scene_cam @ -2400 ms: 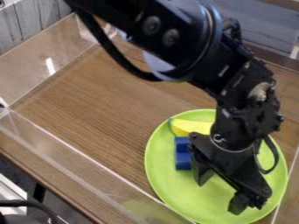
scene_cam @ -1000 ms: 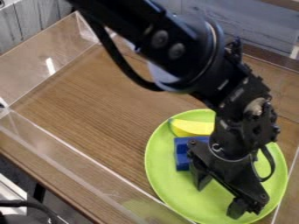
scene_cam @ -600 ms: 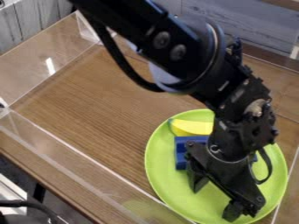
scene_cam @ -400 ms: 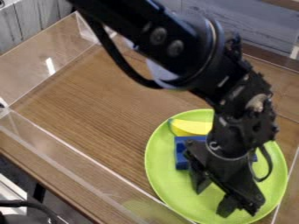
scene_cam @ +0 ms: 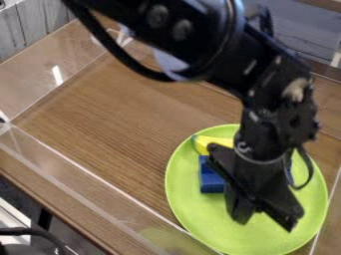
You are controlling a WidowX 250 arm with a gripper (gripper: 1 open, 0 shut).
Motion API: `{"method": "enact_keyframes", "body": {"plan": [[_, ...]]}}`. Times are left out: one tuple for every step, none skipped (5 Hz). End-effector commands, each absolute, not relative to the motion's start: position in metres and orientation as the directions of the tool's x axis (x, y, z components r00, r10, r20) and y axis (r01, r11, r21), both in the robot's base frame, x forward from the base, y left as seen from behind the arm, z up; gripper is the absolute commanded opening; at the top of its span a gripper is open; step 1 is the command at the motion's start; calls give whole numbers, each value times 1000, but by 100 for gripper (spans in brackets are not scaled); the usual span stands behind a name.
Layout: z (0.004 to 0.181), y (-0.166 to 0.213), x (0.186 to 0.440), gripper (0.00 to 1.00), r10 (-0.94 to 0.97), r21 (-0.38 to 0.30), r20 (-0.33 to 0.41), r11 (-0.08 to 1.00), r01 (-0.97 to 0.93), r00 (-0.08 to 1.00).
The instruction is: Put the blue object in the green plate
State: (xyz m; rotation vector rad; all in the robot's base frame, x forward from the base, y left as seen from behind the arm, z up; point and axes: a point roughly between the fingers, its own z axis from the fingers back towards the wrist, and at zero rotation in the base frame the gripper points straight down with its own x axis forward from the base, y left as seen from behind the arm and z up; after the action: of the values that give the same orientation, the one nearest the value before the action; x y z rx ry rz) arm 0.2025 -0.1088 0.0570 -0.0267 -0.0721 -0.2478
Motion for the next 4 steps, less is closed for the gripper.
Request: {"method": "enact_keyframes", "body": {"plan": [[74, -106, 213, 0, -216, -22, 129, 975, 220, 968], [74, -103, 214, 0, -215, -18, 128, 975, 220, 968], [75, -99, 216, 0, -216, -11, 127, 976, 219, 968], [74, -94, 218, 0, -210, -7, 126, 977, 213, 969]]}}
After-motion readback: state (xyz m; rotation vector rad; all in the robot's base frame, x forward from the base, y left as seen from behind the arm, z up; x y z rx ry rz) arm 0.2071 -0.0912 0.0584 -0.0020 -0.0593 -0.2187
